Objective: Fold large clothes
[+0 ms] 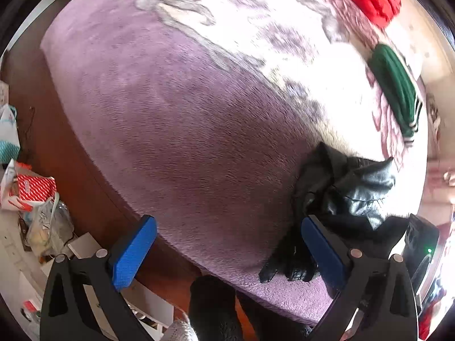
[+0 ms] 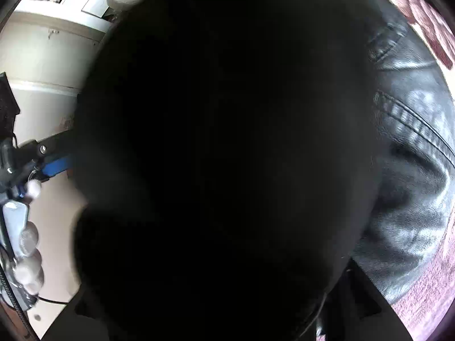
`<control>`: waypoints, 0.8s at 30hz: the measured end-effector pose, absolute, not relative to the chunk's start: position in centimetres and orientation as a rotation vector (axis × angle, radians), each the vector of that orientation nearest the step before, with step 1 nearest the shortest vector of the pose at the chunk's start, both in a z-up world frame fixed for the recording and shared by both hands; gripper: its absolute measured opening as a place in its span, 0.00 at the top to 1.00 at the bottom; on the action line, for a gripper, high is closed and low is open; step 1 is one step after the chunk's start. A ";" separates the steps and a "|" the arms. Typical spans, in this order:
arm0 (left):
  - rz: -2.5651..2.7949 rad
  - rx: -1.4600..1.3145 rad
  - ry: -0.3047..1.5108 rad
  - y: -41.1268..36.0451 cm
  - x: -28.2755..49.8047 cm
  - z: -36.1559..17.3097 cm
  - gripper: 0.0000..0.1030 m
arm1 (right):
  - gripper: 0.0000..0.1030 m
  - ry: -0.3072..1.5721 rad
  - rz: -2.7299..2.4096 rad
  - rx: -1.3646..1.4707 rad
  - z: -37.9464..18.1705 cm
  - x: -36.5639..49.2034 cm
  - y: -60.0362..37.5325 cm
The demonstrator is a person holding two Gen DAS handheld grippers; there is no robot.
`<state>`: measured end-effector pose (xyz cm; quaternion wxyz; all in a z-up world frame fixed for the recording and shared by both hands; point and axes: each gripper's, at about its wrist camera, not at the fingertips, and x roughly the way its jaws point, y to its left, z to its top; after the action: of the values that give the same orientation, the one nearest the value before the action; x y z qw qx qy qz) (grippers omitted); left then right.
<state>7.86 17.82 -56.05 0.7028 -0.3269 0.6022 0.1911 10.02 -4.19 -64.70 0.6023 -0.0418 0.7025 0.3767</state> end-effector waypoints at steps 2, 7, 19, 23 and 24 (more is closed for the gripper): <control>0.433 -0.735 1.311 17.6 8.3 -55.9 0.00 | 0.06 1.660 0.942 -0.034 -63.1 9.7 -4.4; 0.370 -0.754 1.249 17.1 10.2 -53.4 0.00 | 0.06 1.715 1.002 0.090 -57.7 10.4 -7.9; 0.308 -0.701 1.359 8.9 15.9 -56.9 0.00 | 0.40 1.784 0.612 0.069 -68.5 26.9 -7.1; 0.371 -0.667 1.399 7.3 15.8 -58.9 0.00 | 0.21 1.773 0.689 -0.033 -69.2 22.9 -5.2; 0.406 -0.648 1.414 7.1 15.7 -59.9 0.00 | 0.21 1.774 0.732 -0.038 -68.4 22.9 -5.2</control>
<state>15.66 7.06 -59.94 0.6939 -0.2903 0.6334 0.1817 22.91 -5.21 -68.35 0.5739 -0.0164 0.7569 0.3123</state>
